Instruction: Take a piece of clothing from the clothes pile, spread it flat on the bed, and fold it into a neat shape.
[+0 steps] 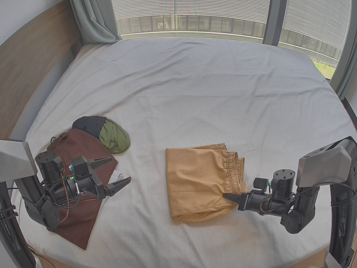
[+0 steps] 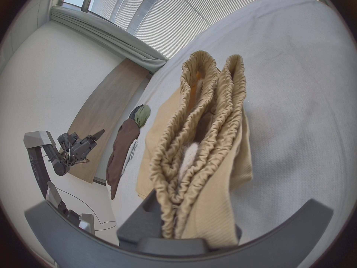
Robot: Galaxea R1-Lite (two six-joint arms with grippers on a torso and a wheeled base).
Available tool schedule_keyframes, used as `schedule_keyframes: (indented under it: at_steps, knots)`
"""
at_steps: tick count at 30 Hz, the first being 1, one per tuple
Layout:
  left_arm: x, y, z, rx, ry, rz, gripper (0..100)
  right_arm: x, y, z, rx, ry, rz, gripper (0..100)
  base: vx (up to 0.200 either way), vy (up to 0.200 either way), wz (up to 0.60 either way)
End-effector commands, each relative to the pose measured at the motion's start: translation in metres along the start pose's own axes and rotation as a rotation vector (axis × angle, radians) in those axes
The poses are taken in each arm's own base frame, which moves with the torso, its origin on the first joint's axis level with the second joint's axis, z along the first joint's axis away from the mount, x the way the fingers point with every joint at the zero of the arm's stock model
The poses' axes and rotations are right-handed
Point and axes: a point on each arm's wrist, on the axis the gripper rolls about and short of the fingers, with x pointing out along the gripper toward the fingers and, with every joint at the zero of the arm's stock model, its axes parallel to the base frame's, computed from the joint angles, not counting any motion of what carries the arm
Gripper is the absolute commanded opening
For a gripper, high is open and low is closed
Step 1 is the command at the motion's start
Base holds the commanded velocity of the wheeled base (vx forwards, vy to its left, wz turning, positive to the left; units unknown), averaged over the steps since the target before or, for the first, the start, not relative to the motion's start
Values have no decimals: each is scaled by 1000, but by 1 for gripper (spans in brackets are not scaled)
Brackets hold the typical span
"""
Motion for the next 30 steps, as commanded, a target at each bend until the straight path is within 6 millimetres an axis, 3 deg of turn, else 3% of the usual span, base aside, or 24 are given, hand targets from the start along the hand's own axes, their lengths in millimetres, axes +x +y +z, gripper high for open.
schedule_keyframes:
  at_steps: [1, 10, 18, 30]
  knots:
    - [0, 0, 0, 0, 0, -1, 100, -6, 16, 11, -30, -34, 38, 0, 0, 0, 0]
    - [1, -2, 3, 7, -9, -7, 100, -4, 30, 15, -57, -45, 79, 0, 0, 0, 0]
    - [1, -2, 3, 7, -9, -7, 100, -11, 64, 32, -72, -101, 172, 0, 0, 0, 0]
    - [0, -5, 7, 15, -18, -12, 100, -10, 71, 47, -84, -155, 205, 0, 0, 0, 0]
